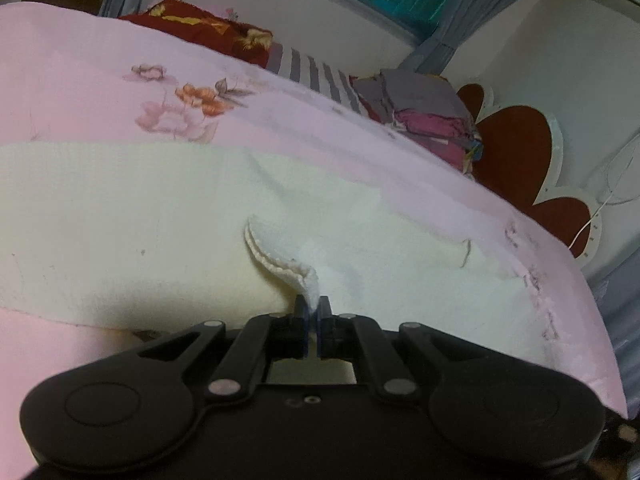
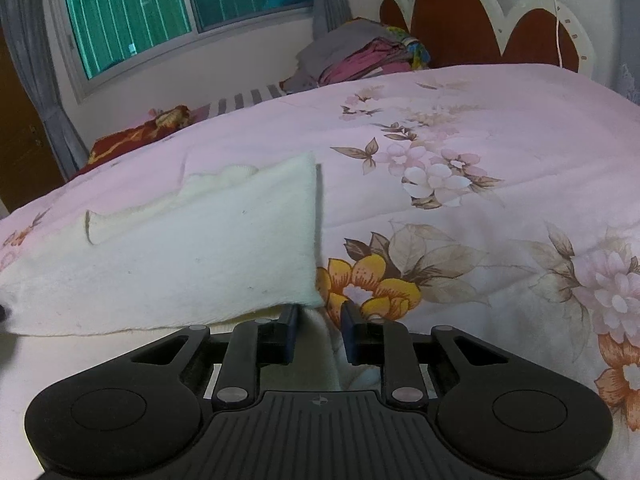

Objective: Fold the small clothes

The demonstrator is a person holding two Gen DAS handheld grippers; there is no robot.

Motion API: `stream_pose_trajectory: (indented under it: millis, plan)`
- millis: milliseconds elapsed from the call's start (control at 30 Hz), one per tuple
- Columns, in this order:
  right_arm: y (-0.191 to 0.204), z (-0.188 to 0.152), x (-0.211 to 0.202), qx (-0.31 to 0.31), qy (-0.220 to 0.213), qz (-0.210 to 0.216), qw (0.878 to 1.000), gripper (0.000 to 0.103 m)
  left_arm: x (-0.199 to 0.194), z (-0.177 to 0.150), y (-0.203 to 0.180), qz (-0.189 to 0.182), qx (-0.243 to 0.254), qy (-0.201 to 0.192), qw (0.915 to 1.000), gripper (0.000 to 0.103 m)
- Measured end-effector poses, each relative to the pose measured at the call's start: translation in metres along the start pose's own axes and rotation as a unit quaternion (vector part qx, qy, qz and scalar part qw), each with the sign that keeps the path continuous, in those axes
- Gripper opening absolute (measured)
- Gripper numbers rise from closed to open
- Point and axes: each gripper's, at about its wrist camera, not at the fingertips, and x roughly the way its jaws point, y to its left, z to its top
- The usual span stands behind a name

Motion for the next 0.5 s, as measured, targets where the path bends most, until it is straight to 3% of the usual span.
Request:
stream_pose_trajectory:
  millis: [67,133,233,367,500]
  plan:
    - [-0.002,0.002,-0.003,0.003,0.004,0.003,1.000,0.023,-0.001,-0.001,0.003,0.013,0.008,-0.001,0.9999,0.019]
    - [-0.006,0.001,-0.014,0.010,-0.011,0.004,1.000,0.023,-0.017,-0.002,0.005,0.038,0.014,-0.036,0.9985,0.029]
    - [-0.010,0.000,-0.037,0.005,-0.044,0.007,0.999,0.023,-0.040,-0.005,0.003,0.070,0.020,-0.080,0.9941,0.033]
    - [0.009,0.005,-0.036,-0.008,-0.048,0.040,0.998,0.023,-0.026,-0.016,-0.047,0.048,0.123,-0.056,0.9896,0.038]
    - [0.049,0.006,-0.011,-0.050,-0.022,0.090,0.994,0.023,0.004,-0.021,-0.073,0.031,0.145,-0.033,0.9885,0.047]
